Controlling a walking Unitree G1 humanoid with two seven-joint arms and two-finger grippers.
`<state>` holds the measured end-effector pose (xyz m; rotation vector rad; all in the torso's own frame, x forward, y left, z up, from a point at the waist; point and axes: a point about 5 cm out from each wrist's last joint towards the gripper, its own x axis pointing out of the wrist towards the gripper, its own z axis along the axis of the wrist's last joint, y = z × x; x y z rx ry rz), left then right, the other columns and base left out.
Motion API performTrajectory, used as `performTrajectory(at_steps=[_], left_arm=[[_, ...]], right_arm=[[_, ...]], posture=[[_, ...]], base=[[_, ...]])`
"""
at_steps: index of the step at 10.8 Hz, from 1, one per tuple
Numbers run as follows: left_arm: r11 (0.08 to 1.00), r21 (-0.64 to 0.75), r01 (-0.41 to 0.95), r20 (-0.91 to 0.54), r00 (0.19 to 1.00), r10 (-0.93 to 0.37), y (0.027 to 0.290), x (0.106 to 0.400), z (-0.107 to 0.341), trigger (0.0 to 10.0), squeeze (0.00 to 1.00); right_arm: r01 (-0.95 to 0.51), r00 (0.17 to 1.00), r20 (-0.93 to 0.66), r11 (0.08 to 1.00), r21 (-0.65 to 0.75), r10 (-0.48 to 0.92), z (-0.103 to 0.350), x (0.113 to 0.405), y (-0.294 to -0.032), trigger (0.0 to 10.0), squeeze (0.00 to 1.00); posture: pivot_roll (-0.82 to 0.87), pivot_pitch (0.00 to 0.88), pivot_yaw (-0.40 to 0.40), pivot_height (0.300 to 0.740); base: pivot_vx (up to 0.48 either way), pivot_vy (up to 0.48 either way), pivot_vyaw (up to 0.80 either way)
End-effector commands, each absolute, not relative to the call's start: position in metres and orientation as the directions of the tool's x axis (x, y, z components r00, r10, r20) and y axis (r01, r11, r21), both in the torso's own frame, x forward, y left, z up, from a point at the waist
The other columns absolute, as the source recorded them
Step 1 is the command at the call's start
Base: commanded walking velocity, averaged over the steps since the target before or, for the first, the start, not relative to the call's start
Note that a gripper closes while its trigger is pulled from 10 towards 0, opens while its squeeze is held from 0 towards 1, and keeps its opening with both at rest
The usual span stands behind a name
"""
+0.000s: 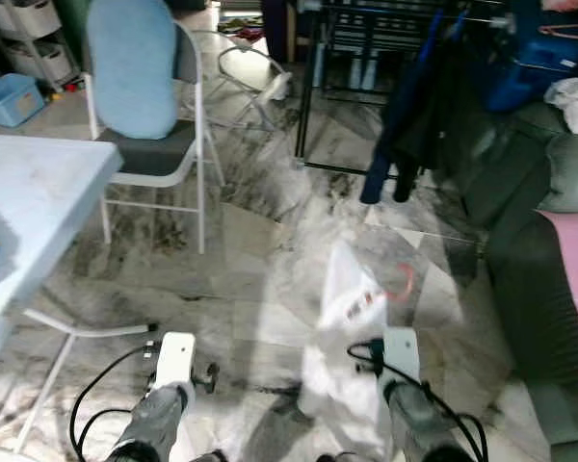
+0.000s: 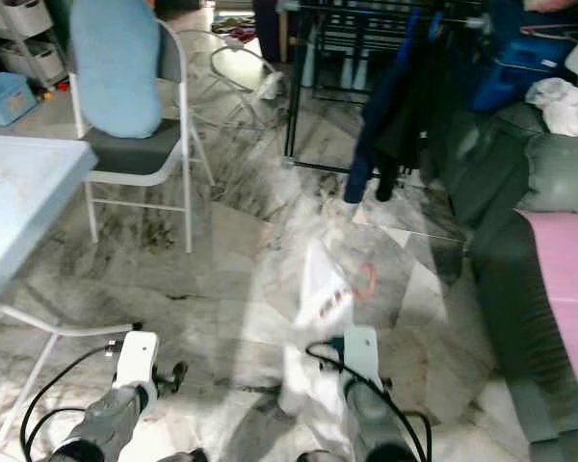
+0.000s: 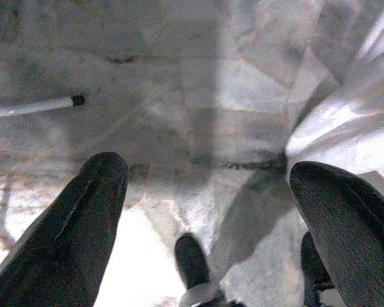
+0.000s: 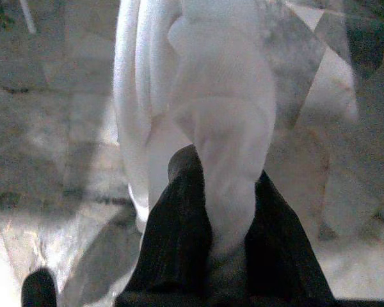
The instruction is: Hang hanger
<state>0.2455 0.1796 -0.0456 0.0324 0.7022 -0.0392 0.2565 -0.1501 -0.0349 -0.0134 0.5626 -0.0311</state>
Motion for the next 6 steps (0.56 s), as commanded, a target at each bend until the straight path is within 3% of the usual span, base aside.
performTrajectory(at_steps=[1,2,6], left_arm=[[1.0,0.01,0.026,-0.632,0.775,-0.014,0.18,0.25,-0.042,10.0,0.0],[1.0,0.001,0.007,-0.628,0.778,-0.005,0.181,0.254,-0.04,10.0,0.0],[0.999,0.016,-0.033,-0.614,0.788,0.036,0.187,0.261,-0.034,10.0,0.0]], right_arm=[[0.032,0.87,-0.491,0.999,-0.025,-0.04,-0.026,0.265,-0.154,10.0,0.0],[0.052,0.872,-0.485,0.998,-0.026,-0.058,-0.024,0.268,-0.159,10.0,0.0],[0.083,0.868,-0.49,0.997,-0.005,-0.075,-0.023,0.27,-0.164,10.0,0.0]], posture=[[-0.1,0.1,-0.029,0.74],[-0.1,0.081,-0.03,0.74],[-0.08,0.055,-0.041,0.74]], base=[[0.0,-0.266,0.0],[0.0,-0.364,0.0],[0.0,0.0,0.0]])
